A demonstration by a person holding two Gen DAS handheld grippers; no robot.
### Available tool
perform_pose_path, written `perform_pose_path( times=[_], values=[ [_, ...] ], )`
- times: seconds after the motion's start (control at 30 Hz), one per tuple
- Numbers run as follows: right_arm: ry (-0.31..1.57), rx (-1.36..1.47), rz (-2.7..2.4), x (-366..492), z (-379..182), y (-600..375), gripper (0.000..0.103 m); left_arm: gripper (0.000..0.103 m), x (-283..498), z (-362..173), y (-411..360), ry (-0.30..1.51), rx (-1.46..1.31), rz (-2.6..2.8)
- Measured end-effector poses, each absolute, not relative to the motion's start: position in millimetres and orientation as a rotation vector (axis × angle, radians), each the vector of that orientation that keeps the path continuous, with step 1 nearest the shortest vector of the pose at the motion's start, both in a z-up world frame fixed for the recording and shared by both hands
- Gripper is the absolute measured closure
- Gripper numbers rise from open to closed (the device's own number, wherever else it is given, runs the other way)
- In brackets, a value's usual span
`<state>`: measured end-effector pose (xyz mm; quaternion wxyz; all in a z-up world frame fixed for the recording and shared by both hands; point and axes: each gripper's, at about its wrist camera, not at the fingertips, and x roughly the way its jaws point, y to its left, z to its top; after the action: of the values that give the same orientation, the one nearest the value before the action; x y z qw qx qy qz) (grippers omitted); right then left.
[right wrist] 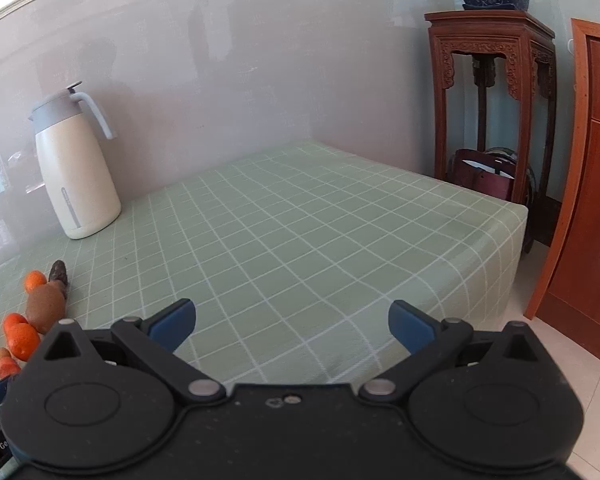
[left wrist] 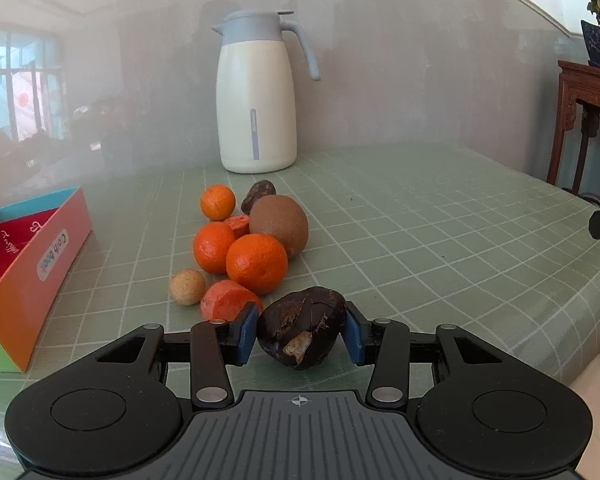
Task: Organize fruits
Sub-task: 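Carry the dark fruit into the red box and open the left gripper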
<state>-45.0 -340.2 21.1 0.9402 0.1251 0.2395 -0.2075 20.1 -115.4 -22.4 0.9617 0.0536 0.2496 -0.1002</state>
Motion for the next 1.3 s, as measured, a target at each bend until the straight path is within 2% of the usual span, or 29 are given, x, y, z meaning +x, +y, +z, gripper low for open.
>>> perform_pose_path(
  times=[0.27,0.6,0.9,1.3],
  values=[
    [0.505,0.250,-0.353,-30,23,-317,0.000,0.059,18,7,-70,0.429,0.047,-0.117],
    [0.537,0.195,-0.244,-1,23,-264,0.000,0.059,27,32,33,0.380,0.000,0.106],
    [0.571,0.140,-0.150,25,21,-215,0.000,0.059,44,28,114,0.424,-0.061,0.284],
    [0.603,0.123,-0.077,41,12,-176,0.000,0.059,69,8,145,0.542,-0.092,0.353]
  ],
)
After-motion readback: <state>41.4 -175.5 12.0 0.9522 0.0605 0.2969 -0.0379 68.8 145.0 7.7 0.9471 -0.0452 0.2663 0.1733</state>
